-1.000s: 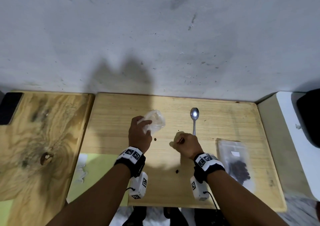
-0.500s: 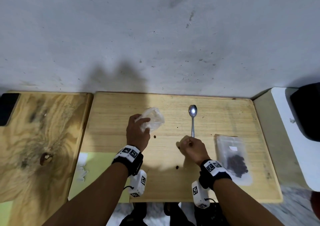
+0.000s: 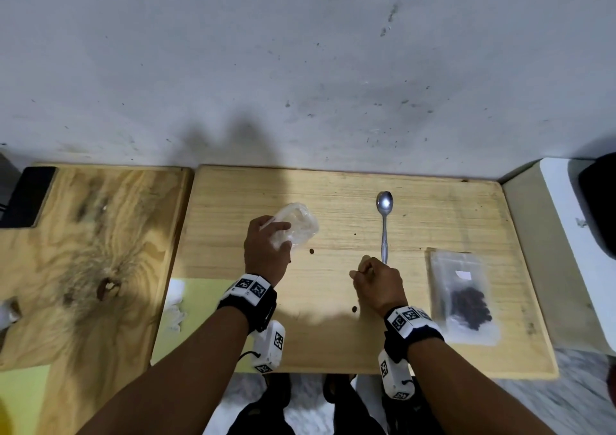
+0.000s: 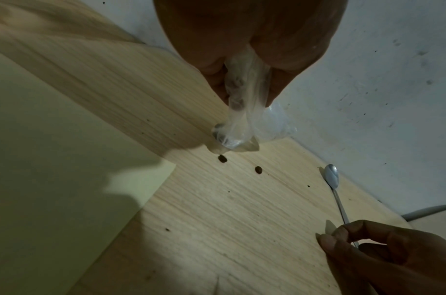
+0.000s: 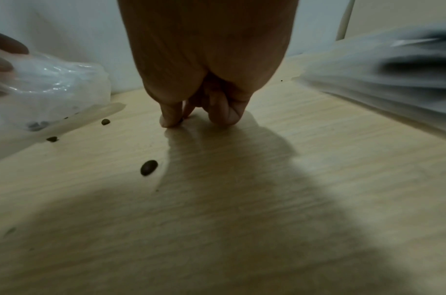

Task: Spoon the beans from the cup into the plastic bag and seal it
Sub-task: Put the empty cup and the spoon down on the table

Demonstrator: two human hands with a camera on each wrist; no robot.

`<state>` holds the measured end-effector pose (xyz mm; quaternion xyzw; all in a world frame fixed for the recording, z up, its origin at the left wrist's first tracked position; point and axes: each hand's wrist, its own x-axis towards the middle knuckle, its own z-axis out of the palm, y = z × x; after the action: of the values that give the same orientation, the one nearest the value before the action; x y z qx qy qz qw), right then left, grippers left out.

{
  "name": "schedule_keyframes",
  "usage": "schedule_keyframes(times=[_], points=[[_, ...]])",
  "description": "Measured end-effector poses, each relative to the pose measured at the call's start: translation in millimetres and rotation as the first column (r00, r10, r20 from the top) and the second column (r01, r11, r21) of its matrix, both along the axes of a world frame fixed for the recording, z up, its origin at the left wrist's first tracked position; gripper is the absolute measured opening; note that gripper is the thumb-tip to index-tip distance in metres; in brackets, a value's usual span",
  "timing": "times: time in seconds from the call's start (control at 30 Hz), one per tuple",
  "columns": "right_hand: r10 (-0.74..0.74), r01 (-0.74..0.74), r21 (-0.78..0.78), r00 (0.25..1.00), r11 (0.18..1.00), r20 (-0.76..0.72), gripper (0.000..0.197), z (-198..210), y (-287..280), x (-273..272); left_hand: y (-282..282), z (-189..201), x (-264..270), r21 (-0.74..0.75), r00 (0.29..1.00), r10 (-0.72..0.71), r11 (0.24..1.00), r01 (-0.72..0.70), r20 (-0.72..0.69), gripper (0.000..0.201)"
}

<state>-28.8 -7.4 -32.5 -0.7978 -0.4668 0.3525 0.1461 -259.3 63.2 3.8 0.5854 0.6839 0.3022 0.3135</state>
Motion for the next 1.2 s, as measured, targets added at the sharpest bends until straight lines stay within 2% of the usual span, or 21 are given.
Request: schedule_keyframes(times=[0.13,0.23,0.27,0.33,0.37,0.43,0.5,0.53,0.57,0.6,0.63,0.7,0.77,0.8,0.83,0.87,0.93,1.2], points=[[0.059,-0.059,-0.024,0.998,0.998,0.018,0.012,7,-2,-3,-2,0,-1,0.020,1.000,-0.002,1.000,0.002,-0.008,0.030],[0.089,-0.087,-0.052,0.995,0.995,0.040,0.020,9,-1,-4,-3,1,-1,0.008,1.000,-0.001,1.000,0.001,0.006,0.029],[0.062,-0.062,-0.053,0.998,0.997,0.003,0.022,12,-1,-4,-3,2,-2,0.002,1.000,-0.001,1.000,0.001,0.010,0.029],[-0.094,0.088,-0.038,0.972,0.995,-0.216,0.031,17,-4,-2,-4,4,-2,-0.003,1.000,-0.002,1.000,0.002,0.014,0.028],[-0.204,0.196,-0.059,0.911,0.979,-0.358,0.036,22,-6,-1,-3,4,-2,0.000,1.000,-0.004,1.000,0.004,0.014,0.028],[-0.388,0.366,-0.163,0.709,0.916,-0.589,0.036,31,-13,4,-3,6,-1,0.008,1.000,-0.010,1.000,0.010,0.014,0.028],[-0.481,0.428,-0.270,0.528,0.862,-0.699,0.028,32,-21,10,-4,9,0,0.000,1.000,-0.022,1.000,0.022,0.018,0.028],[-0.499,0.430,-0.300,0.487,0.851,-0.717,0.024,32,-25,12,-4,9,0,-0.006,0.999,-0.030,1.000,0.030,0.017,0.028],[-0.508,0.435,-0.307,0.485,0.846,-0.712,0.023,29,-28,15,-5,10,1,-0.007,0.999,-0.037,0.999,0.037,0.017,0.028],[-0.512,0.445,-0.299,0.507,0.844,-0.693,0.024,32,-32,15,-6,11,3,-0.004,0.999,-0.044,0.999,0.044,0.014,0.028],[-0.502,0.442,-0.274,0.561,0.854,-0.659,0.027,32,-35,15,-7,11,3,0.000,0.999,-0.045,0.999,0.045,0.012,0.029],[-0.430,0.395,-0.191,0.706,0.899,-0.563,0.034,33,-40,12,-9,11,4,0.012,0.999,-0.041,0.999,0.041,0.011,0.029],[-0.270,0.263,-0.076,0.867,0.962,-0.420,0.034,26,-45,10,-11,9,5,0.038,0.999,-0.030,0.999,0.029,0.022,0.028],[-0.153,0.150,-0.035,0.931,0.988,-0.332,0.026,19,-47,9,-12,8,5,0.041,0.999,-0.024,0.999,0.023,0.027,0.028],[-0.055,0.049,-0.028,0.962,0.998,-0.266,0.016,14,-50,6,-13,7,5,0.034,0.999,-0.022,0.999,0.021,0.027,0.028],[0.008,-0.016,-0.036,0.975,0.999,-0.220,0.010,10,-53,4,-14,7,6,0.025,0.999,-0.020,1.000,0.020,0.025,0.029],[0.067,-0.076,-0.043,0.980,0.996,-0.189,0.021,5,-58,1,-15,7,6,0.011,0.999,-0.015,1.000,0.014,0.033,0.031],[0.109,-0.108,0.011,0.990,0.994,-0.094,0.014,-3,-62,-1,-11,10,-1,-0.058,0.996,0.031,0.998,-0.026,0.084,0.039]])
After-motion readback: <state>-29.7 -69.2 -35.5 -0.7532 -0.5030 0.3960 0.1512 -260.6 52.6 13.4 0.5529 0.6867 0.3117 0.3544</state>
